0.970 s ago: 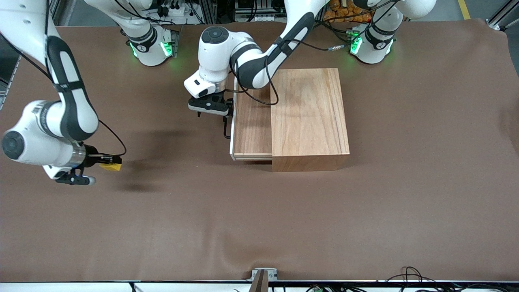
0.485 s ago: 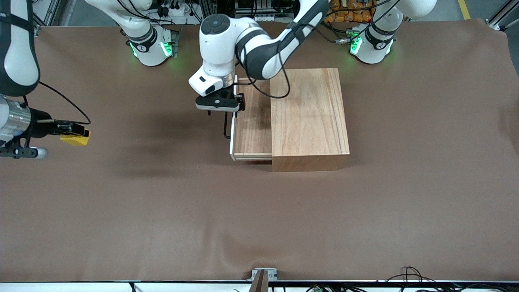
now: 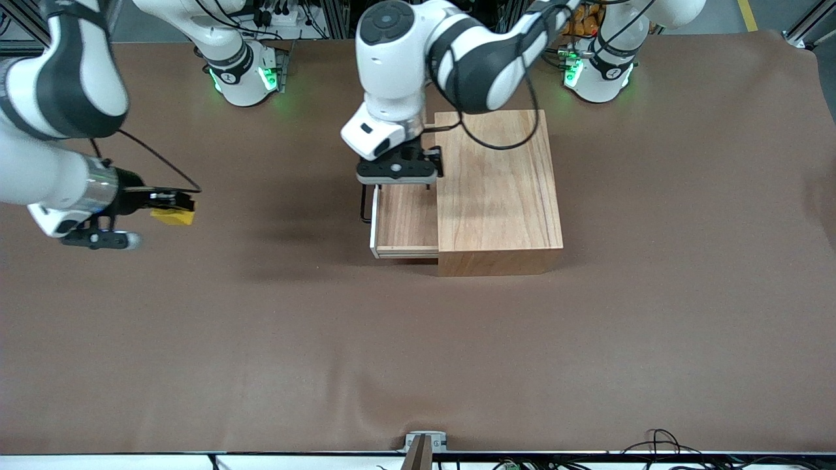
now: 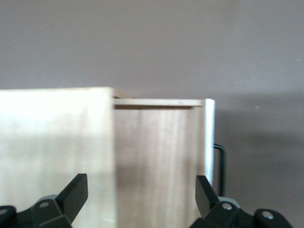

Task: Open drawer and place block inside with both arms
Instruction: 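Carry the yellow cube over the open drawer while the left gripper withdraws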

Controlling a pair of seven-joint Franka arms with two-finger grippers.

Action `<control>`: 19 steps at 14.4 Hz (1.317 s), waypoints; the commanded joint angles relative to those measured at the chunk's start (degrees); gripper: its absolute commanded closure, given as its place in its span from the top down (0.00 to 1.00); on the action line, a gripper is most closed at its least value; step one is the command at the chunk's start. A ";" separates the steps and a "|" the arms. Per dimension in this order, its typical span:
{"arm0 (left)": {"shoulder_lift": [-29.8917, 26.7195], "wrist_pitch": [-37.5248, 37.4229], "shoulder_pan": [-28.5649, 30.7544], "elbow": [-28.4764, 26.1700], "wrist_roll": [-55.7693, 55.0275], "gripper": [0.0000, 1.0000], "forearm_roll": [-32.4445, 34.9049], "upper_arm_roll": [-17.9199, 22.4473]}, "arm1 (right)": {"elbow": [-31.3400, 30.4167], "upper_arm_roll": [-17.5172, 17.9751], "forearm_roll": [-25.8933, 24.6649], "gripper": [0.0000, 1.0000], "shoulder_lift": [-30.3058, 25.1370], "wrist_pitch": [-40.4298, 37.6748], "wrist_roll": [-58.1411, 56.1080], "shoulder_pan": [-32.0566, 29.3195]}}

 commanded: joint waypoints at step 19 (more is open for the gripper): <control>-10.04 -17.16 36.24 -1.70 42.78 1.00 -9.47 -0.57 | 3.95 0.14 3.58 0.00 16.63 26.32 34.48 37.37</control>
